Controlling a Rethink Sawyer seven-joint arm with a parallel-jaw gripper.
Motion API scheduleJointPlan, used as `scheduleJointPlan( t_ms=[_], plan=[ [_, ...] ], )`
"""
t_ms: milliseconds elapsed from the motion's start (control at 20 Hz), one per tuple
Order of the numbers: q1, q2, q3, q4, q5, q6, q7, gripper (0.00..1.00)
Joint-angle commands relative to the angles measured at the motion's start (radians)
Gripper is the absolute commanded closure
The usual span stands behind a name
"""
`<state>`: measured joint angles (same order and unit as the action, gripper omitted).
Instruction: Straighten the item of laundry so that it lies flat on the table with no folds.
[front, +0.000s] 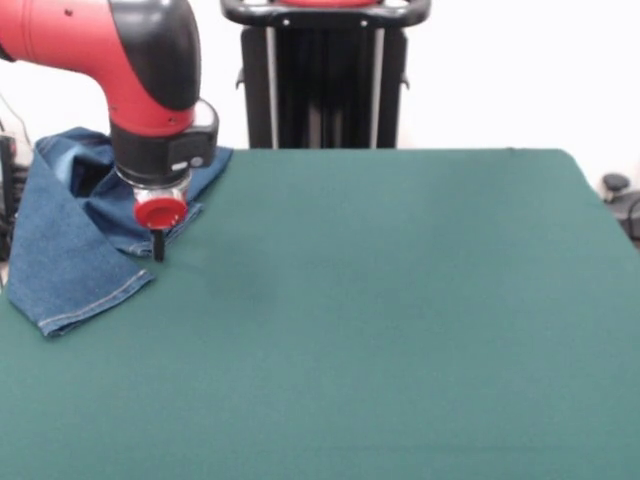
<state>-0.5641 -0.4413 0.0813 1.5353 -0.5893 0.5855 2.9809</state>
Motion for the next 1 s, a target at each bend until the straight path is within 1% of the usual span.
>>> scheduleJointPlan(
  t_ms=[50,200,350,400,600,650,1000],
  plan=[
    [0.072,0.099,0.042,-0.051,-0.059,-0.135,-0.049,0.0],
    [0.066,0.156,0.045,-0.085,-0.08,-0.144,-0.078,0.0],
    [0.098,0.205,0.015,-0.124,-0.126,-0.169,-0.074,0.0],
    [0.095,0.218,0.019,-0.13,-0.137,-0.162,-0.095,0.0],
    [0.083,0.237,0.025,-0.135,-0.15,-0.14,-0.123,0.0],
    [0.069,0.239,0.037,-0.129,-0.145,-0.138,-0.135,1.0],
    [0.05,0.239,0.056,-0.127,-0.138,-0.131,-0.161,1.0]
  ],
)
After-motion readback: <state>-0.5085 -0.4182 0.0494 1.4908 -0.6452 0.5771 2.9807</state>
